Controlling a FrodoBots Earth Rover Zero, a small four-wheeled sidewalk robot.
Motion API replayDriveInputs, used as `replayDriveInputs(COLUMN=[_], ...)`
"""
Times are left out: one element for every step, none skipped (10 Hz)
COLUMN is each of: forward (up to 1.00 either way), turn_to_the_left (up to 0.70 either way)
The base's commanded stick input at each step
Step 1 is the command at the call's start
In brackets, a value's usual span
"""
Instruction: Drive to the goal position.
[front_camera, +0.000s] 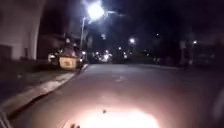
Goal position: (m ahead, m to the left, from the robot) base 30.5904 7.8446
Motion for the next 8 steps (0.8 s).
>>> replayDriveInputs(forward=[1.00, 1.00, 1.00, 1.00, 1.00, 1.00, 1.00, 1.00], turn_to_the_left=[0.00, 0.00, 0.00, 0.00, 0.00, 0.00, 0.00, 0.00])
